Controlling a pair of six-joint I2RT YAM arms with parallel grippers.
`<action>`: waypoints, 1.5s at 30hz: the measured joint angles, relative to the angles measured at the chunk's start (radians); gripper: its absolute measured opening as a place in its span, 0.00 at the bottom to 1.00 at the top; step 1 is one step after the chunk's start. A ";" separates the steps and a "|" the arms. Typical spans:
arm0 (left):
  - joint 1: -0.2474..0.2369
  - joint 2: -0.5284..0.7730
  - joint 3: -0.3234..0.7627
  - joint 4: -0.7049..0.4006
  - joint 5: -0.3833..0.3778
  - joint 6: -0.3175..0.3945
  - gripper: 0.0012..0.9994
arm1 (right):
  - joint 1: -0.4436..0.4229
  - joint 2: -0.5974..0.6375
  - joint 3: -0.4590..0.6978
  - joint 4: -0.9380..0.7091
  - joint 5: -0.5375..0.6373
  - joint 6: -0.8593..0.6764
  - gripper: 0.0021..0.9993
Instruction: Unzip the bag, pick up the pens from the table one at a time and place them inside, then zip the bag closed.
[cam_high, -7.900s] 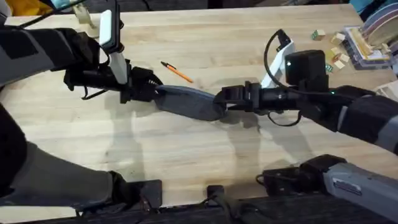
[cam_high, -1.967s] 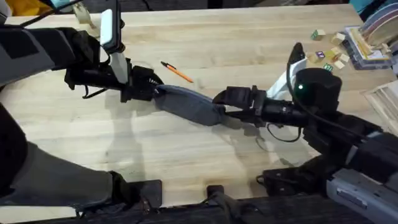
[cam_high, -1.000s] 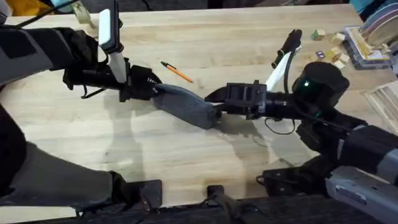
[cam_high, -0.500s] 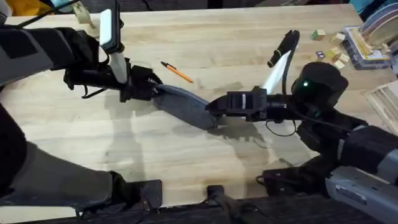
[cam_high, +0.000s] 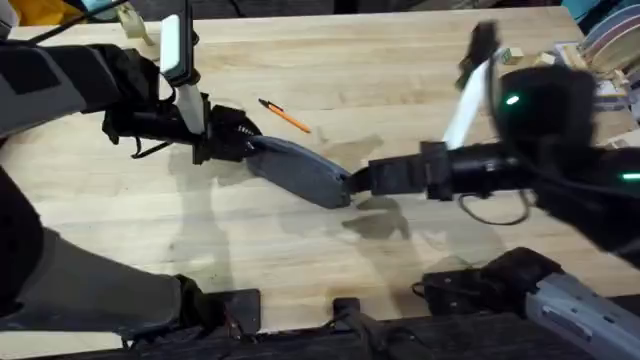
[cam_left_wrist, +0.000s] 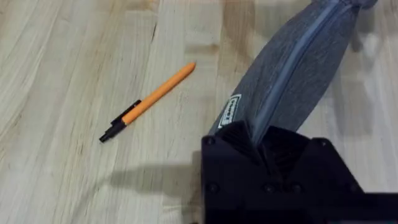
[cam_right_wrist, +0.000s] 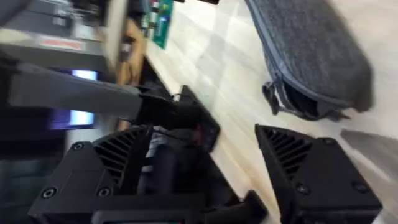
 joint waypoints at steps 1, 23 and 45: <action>0.000 0.000 0.000 0.000 0.000 0.000 0.04 | 0.000 -0.019 0.042 -0.071 0.034 -0.048 1.00; 0.000 0.000 0.000 0.000 0.000 0.000 0.04 | 0.000 -0.096 0.331 -0.575 0.428 -0.334 1.00; 0.000 0.000 0.000 0.000 0.000 0.000 0.04 | 0.158 -0.096 0.411 -0.649 0.619 -0.389 1.00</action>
